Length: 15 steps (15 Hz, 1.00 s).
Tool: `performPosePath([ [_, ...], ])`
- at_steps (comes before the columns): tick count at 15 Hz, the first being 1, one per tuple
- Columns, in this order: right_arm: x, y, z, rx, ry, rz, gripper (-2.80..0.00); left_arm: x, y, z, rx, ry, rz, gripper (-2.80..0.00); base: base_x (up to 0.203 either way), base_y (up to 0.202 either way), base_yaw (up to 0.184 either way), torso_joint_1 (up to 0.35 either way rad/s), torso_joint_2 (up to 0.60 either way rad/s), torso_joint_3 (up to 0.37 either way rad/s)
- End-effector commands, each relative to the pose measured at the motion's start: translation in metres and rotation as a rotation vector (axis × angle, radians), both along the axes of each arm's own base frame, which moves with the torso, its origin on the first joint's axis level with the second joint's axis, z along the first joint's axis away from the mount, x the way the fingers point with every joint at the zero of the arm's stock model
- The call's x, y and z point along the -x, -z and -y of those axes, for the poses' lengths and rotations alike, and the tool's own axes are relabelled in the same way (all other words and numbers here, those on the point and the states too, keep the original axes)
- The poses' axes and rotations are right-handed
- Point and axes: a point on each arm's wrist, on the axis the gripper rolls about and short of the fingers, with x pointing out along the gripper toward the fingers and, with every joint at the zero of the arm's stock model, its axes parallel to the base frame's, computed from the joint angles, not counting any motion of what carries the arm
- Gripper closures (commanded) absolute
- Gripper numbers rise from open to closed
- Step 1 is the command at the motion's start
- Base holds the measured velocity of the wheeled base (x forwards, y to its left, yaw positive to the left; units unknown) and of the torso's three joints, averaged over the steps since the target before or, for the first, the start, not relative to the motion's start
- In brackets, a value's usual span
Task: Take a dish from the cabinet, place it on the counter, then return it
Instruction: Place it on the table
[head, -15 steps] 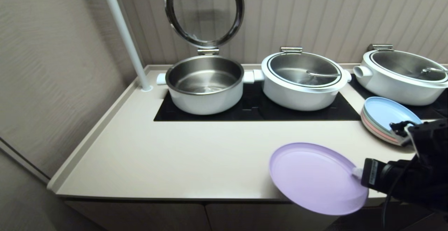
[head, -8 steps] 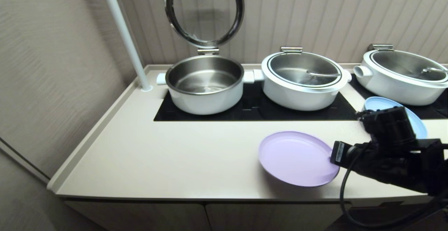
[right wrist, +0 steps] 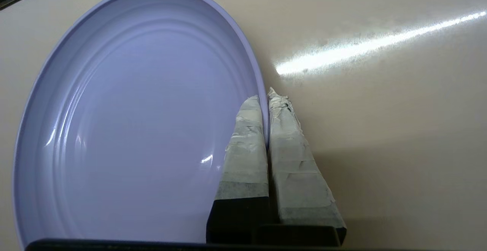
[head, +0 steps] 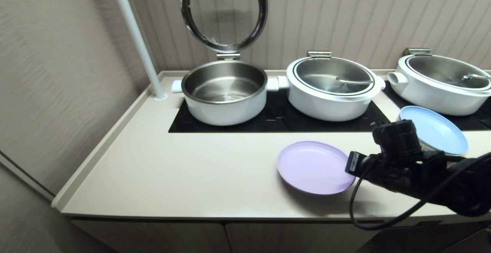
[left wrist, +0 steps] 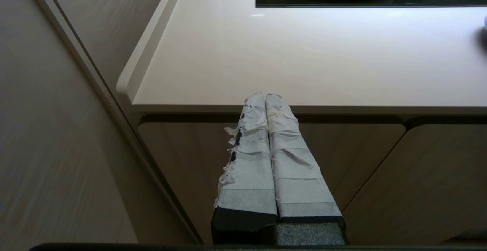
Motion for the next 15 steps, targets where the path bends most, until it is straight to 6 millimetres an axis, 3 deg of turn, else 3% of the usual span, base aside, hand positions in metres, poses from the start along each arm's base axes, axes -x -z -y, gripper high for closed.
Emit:
performPosePath([
  [1, -0.01, 0.01, 0.0, 0.004, 0.014, -0.014, 0.0, 0.0, 0.0, 0.0, 0.001, 0.0, 0.0, 0.0, 0.0, 0.0, 0.0, 0.0, 0.0, 0.0],
  [4, -0.019, 0.01, 0.002, 0.001, 0.029, -0.006, 0.0, 0.0, 0.0, 0.0, 0.001, 0.0, 0.0, 0.0, 0.0, 0.0, 0.0, 0.0, 0.0, 0.0],
  [14, -0.02, 0.013, 0.001, 0.003, 0.029, -0.013, 0.0, 0.0, 0.0, 0.0, 0.001, 0.0, 0.0, 0.0, 0.0, 0.0, 0.0, 0.0, 0.0, 0.0],
  [15, -0.02, 0.013, 0.001, 0.003, 0.029, -0.013, -1.19, 0.0, 0.0, 0.0, 0.001, 0.0, 0.0, 0.0, 0.0, 0.0, 0.0, 0.0, 0.0, 0.0],
])
